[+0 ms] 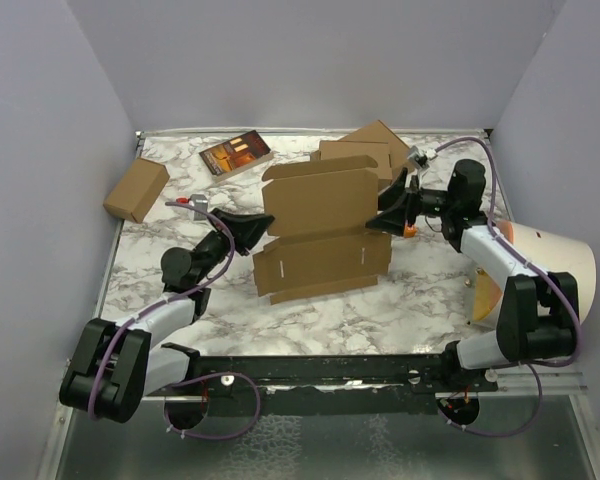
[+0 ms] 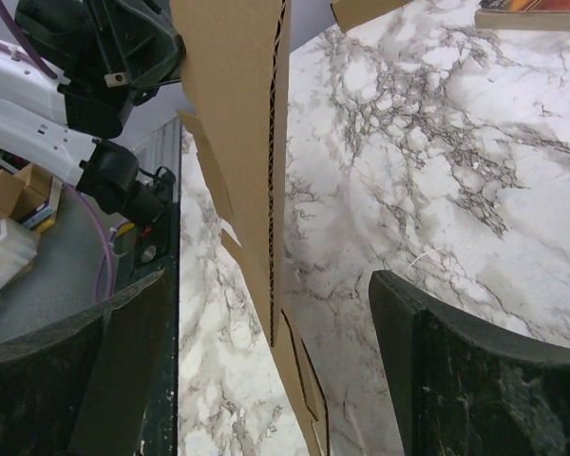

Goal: Fold the paper box

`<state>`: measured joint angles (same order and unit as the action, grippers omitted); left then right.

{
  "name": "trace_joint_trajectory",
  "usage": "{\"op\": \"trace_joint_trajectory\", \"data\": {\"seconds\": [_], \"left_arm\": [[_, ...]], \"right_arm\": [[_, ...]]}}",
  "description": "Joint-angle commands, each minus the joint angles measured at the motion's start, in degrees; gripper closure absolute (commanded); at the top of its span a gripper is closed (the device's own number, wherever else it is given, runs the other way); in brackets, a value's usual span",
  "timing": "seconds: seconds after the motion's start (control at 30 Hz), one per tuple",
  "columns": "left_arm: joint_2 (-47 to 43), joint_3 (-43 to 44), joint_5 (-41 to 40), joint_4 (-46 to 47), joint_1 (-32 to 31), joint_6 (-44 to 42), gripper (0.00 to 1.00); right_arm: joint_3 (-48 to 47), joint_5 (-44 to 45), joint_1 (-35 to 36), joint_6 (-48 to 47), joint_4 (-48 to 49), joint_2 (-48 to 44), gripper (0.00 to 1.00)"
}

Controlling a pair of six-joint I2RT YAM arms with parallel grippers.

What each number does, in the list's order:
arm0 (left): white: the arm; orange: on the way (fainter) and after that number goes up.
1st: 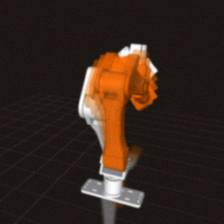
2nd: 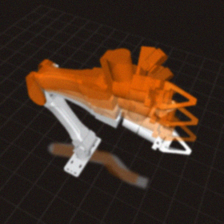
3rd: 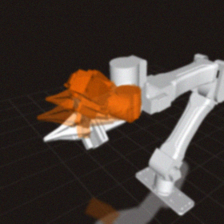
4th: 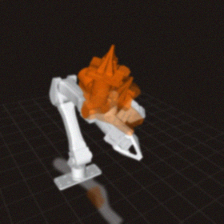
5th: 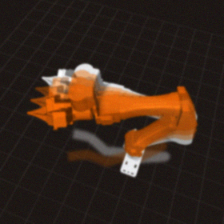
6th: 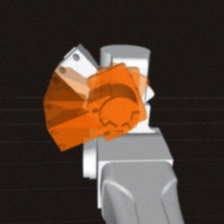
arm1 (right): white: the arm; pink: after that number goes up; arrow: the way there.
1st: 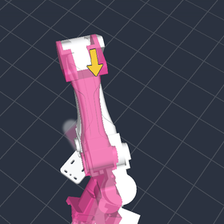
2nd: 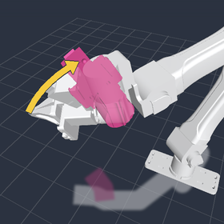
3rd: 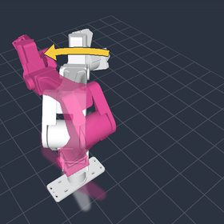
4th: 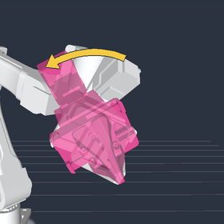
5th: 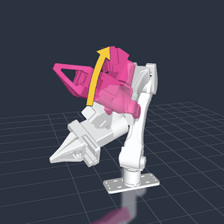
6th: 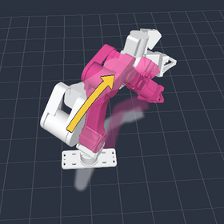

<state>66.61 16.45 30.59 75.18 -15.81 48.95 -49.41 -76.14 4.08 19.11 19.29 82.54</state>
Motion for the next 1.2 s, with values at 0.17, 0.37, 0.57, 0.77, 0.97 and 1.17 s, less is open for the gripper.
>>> {"op": "trace_joint_trajectory", "data": {"seconds": [0.17,0.37,0.57,0.77,0.97,1.17], "left_arm": [[-0.87,2.0,-2.01,0.69,-1.39,-0.35,1.0],[-3.22,1.51,-2.31,-1.93,-1.52,-1.08,1.0],[-5.52,0.91,-2.92,-3.33,-1.62,-1.01,1.0],[-6.6,1.99,-2.8,-6.14,-1.63,-2.0,1.0],[-6.31,2.0,-2.73,-6.18,-1.69,-1.68,1.0],[-5.52,3.63,-2.54,-6.19,-1.77,-1.58,1.0]], "right_arm": [[1.13,-1.59,0.15,2.9,4.5,-2.47,0.16],[1.58,-1.77,-0.03,4.12,5.96,-2.61,0.17],[2.32,-1.74,-0.03,5.54,7.64,-3.08,0.17],[2.72,-2.19,-0.17,7.62,9.56,-2.86,0.17],[2.84,-3.04,-0.12,8.15,10.51,-2.92,0.17],[3.17,-2.68,-0.12,7.96,10.42,-3.42,0.17]]}}
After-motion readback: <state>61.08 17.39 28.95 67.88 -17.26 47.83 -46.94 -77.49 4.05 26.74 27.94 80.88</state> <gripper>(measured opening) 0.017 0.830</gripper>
